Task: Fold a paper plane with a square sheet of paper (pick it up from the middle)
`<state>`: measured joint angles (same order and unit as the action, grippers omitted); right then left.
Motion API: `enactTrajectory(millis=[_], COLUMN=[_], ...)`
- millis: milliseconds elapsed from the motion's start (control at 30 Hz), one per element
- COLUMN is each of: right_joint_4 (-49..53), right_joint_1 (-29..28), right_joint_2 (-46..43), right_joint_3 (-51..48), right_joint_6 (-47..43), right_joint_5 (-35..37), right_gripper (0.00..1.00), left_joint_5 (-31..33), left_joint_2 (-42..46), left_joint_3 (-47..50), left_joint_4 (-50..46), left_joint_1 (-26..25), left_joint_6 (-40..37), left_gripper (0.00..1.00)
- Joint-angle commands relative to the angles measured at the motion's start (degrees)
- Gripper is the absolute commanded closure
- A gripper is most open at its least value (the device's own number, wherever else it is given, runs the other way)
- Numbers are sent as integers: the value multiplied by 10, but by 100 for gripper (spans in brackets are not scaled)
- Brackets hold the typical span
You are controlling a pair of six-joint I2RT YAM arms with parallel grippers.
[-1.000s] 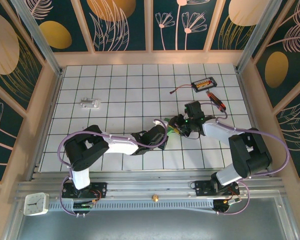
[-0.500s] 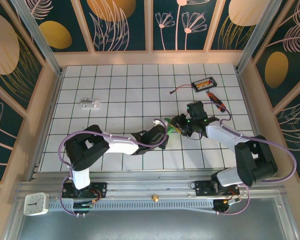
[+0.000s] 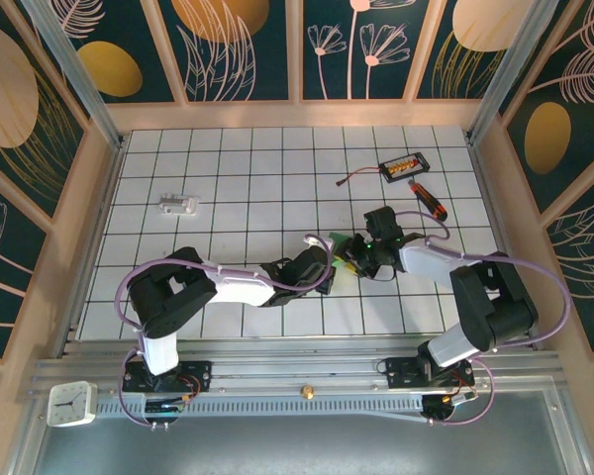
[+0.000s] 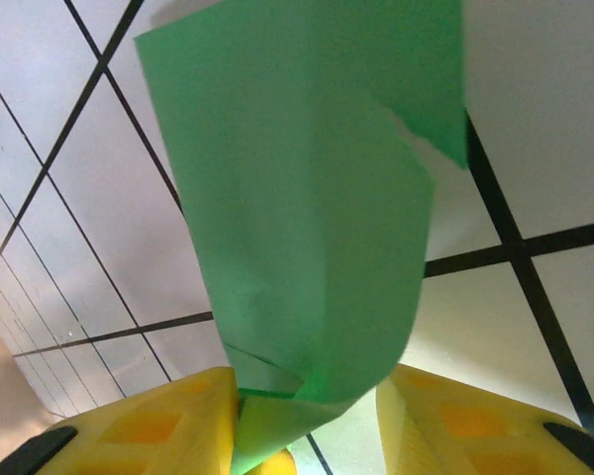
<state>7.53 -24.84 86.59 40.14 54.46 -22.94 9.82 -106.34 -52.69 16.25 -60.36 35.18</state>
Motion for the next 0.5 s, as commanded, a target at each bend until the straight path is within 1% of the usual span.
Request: enactTrajectory(millis=[0, 133, 300, 467], right_joint_4=[-18, -19, -18, -28], right_joint_1=[-1, 12, 30, 41], right_joint_2=[9, 6, 4, 4], right_joint_3=[14, 15, 15, 3], right_joint_6=[8, 10, 7, 10], right_joint_5=[-11, -14, -25, -32], right_gripper=[60, 61, 57, 57], left_joint_5=[-6, -13, -14, -16], left_joint_2=[-5, -7, -6, -9], left_joint_3=[-5, -5, 0, -2], left_joint_4=[7, 7, 9, 10], left_joint_1=[-3, -4, -3, -3], left_joint_6=[-3, -5, -5, -6], left_gripper=[100, 100, 100, 100])
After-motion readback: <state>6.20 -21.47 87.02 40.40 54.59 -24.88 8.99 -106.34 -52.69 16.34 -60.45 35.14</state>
